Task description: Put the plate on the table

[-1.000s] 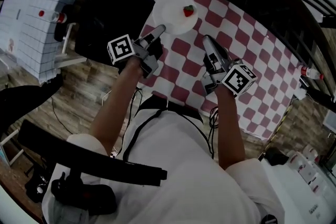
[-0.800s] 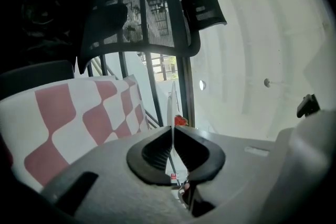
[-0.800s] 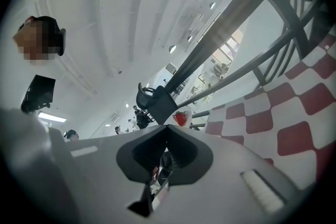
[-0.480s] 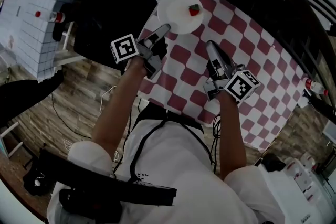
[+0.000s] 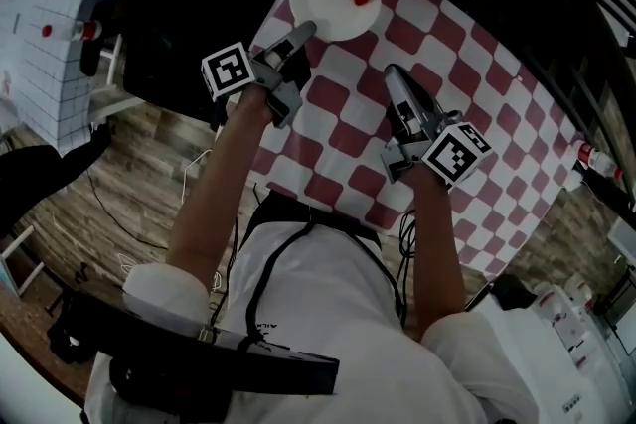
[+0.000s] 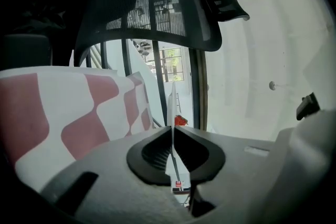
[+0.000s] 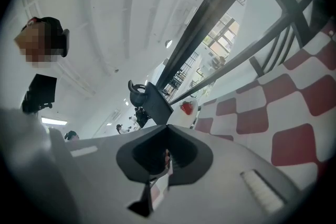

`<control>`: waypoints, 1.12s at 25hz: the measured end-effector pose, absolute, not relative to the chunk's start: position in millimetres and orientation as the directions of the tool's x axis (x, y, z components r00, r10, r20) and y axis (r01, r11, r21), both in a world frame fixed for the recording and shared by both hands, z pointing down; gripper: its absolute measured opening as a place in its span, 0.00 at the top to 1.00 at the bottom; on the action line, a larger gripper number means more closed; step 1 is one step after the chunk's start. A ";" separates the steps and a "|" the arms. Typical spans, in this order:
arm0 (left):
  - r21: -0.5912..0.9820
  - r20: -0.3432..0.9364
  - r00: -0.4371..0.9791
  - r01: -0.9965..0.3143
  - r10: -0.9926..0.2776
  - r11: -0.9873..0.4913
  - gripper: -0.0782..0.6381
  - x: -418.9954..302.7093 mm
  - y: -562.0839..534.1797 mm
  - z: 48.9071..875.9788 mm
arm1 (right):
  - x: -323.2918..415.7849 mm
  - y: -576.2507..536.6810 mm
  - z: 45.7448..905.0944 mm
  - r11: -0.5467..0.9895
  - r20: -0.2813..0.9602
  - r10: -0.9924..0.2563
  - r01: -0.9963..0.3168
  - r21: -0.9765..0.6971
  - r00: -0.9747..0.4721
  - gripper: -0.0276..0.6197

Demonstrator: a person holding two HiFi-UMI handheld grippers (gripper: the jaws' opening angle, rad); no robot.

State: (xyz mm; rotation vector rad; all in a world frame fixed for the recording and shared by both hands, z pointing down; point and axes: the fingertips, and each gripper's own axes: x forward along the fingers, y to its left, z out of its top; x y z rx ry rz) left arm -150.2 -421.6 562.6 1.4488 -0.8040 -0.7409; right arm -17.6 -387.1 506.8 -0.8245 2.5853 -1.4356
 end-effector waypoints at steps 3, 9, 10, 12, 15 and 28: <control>0.999 0.029 0.544 -0.044 -0.839 0.006 0.87 -148.6 -429.6 573.5 | -15.7 -392.3 516.2 0.410 0.195 -0.484 -0.418 -0.810 -0.853 0.95; 0.999 0.046 0.531 -0.038 -0.846 0.030 0.87 -150.9 -447.9 601.3 | -16.8 -402.2 535.7 0.393 0.212 -0.475 -0.422 -0.817 -0.854 0.95; 0.999 0.045 0.527 -0.035 -0.849 0.031 0.87 -152.4 -451.1 604.8 | -17.1 -404.1 538.1 0.390 0.215 -0.475 -0.423 -0.818 -0.853 0.95; 0.999 0.048 0.522 -0.032 -0.851 0.037 0.87 -154.7 -457.3 611.7 | -16.7 -408.2 542.8 0.384 0.221 -0.474 -0.426 -0.819 -0.852 0.95; 0.999 0.049 0.520 -0.030 -0.853 0.039 0.87 -154.4 -468.1 619.5 | -14.0 -415.0 549.2 0.378 0.227 -0.475 -0.431 -0.820 -0.850 0.95; 0.998 0.065 0.503 -0.015 -0.862 0.066 0.87 -149.6 -486.0 642.8 | 0.4 -420.0 570.3 0.331 0.257 -0.479 -0.443 -0.833 -0.840 0.95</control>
